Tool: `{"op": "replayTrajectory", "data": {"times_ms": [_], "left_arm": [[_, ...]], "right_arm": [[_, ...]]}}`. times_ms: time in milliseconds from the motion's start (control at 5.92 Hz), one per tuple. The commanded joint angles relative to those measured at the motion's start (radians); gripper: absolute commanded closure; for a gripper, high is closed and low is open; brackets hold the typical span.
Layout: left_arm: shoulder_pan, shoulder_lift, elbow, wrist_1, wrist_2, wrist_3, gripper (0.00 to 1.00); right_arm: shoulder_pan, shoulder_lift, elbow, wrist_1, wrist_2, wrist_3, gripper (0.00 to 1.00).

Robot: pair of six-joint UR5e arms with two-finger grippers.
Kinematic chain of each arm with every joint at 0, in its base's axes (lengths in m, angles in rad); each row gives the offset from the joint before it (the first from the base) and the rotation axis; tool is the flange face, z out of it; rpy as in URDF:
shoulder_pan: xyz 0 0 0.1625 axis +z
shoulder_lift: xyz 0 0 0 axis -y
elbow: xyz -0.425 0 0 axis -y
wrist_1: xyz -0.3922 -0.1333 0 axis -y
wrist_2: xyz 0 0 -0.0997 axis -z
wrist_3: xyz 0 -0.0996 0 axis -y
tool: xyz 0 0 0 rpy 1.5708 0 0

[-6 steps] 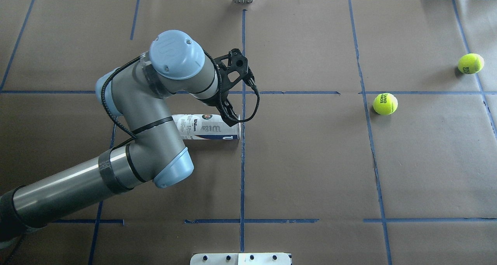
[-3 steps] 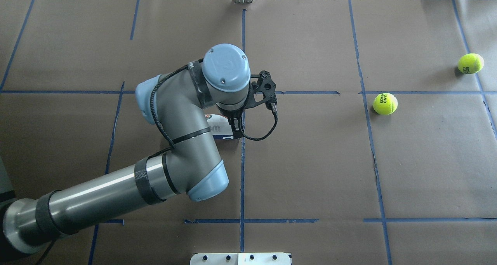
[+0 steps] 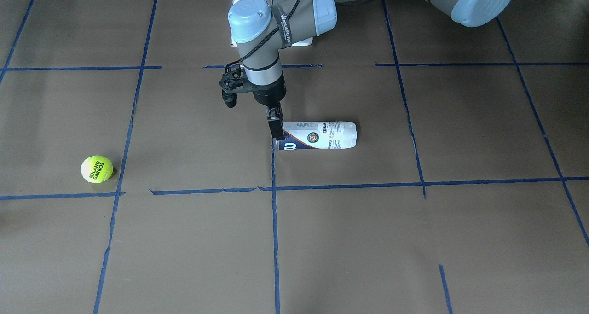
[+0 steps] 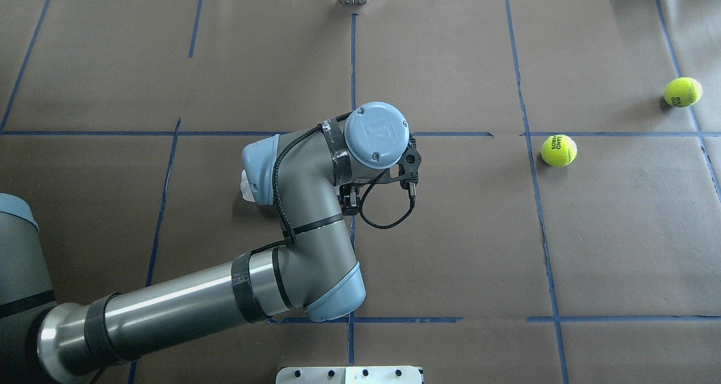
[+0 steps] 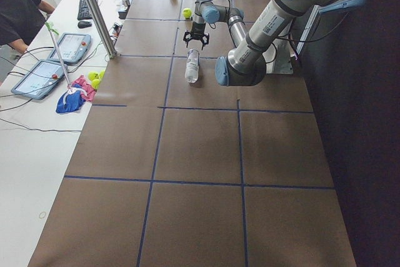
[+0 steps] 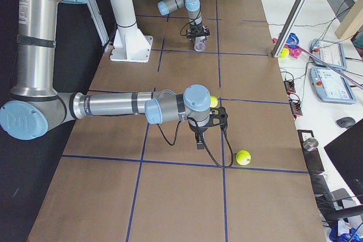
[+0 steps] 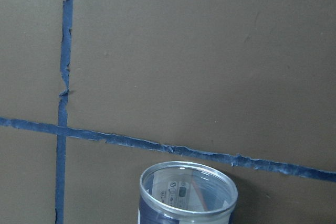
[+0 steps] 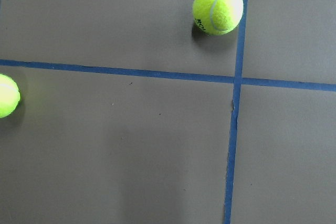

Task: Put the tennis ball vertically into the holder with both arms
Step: 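Close the left gripper on the holder and lift it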

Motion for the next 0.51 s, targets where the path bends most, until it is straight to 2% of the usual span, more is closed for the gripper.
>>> {"op": "replayTrajectory", "data": {"times_ms": [0, 338], "left_arm": [[0.010, 0.003, 0.013, -0.003, 0.057, 0.013, 0.00], [0.018, 0.023, 0.027, -0.020, 0.057, 0.007, 0.00]], "right_arm": [[0.000, 0.000, -0.001, -0.001, 0.000, 0.000, 0.00], [-0.002, 0.000, -0.003, -0.001, 0.000, 0.000, 0.00]]}}
